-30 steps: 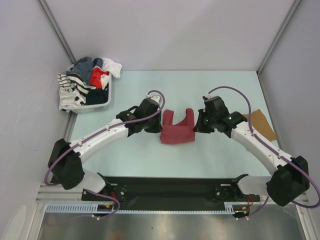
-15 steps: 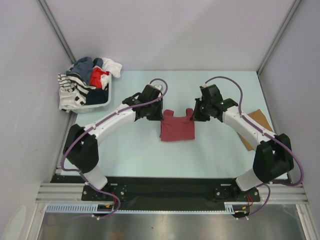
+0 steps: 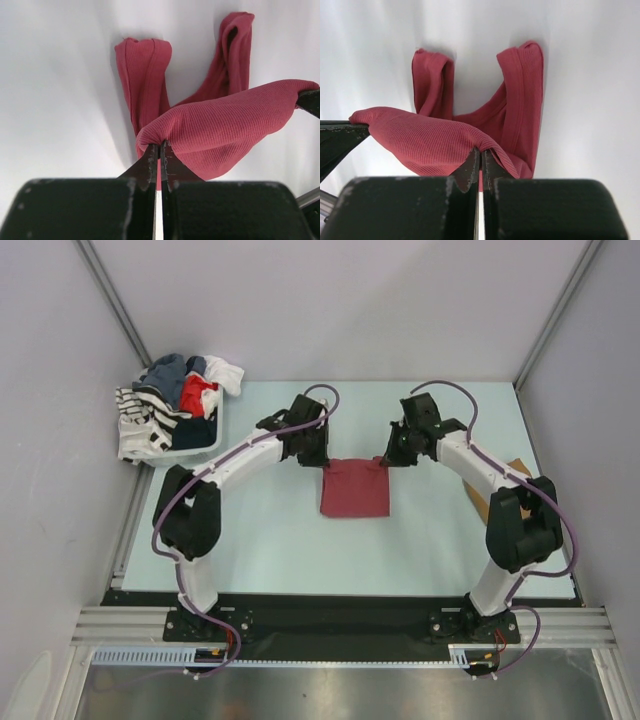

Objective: Fold and stack the tank tops

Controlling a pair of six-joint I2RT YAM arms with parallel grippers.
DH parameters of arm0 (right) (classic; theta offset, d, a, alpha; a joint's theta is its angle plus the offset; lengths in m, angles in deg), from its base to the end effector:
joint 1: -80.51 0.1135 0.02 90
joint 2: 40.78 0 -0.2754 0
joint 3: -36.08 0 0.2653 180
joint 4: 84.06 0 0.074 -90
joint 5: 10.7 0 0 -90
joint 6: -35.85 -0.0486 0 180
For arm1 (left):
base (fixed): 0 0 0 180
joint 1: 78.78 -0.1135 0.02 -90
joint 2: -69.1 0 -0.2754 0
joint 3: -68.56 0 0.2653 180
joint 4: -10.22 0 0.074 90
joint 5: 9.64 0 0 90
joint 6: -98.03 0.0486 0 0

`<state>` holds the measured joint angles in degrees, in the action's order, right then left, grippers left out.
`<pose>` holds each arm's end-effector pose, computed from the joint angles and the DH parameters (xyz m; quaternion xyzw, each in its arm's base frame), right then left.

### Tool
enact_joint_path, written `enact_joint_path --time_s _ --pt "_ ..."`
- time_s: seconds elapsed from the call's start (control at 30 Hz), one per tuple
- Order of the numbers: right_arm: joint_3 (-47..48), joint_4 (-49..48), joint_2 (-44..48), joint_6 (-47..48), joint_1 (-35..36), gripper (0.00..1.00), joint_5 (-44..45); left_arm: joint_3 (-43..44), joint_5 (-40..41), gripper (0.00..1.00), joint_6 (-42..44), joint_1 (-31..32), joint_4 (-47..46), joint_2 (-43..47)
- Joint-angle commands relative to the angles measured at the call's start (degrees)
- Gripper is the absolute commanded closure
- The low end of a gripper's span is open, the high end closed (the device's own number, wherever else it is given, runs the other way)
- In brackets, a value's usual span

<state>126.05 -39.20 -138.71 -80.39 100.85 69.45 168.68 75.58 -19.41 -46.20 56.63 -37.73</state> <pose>0.3669 0.1449 0.2524 0.0213 0.9445 0.2003 0.2596 0.3658 -0.2386 0.2482 0.0557 0.9463 -0.1923 0.2539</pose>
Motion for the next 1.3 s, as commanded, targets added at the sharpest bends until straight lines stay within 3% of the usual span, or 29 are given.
enact_joint_path --time_s 0.0,0.77,0.8,0.97,1.07,1.13,1.27 --pt "4.2 -1.6 -2.3 1.0 -1.1 1.0 -1.1 4.4 -1.6 1.0 1.6 -1.4 -0.6 -1.9" --pt "12.1 -4.7 -14.8 0.4 -4.4 1.0 -0.1 17.1 -2.8 0.97 1.9 -4.2 -0.4 -16.4" --pt "12.5 -4.7 -15.4 0.4 -4.5 1.0 0.2 17.2 -2.7 0.91 1.9 -4.1 -0.9 -16.7" --pt "13.4 -6.0 -18.3 -1.2 -4.6 1.0 1.3 17.5 1.3 0.85 1.3 -4.1 -2.5 -18.5" --pt "12.7 -7.1 -18.4 -2.4 -4.6 0.99 4.0 16.1 2.9 0.76 1.1 -4.1 -4.1 -18.0" --pt "11.5 -8.4 -18.0 -2.9 -4.7 0.97 4.6 16.3 3.9 0.6 1.1 -4.2 -4.3 -18.1" --pt "10.3 -9.9 -16.3 -3.7 -4.6 0.65 5.9 15.5 4.5 0.31 1.0 -4.2 -4.3 -17.4"
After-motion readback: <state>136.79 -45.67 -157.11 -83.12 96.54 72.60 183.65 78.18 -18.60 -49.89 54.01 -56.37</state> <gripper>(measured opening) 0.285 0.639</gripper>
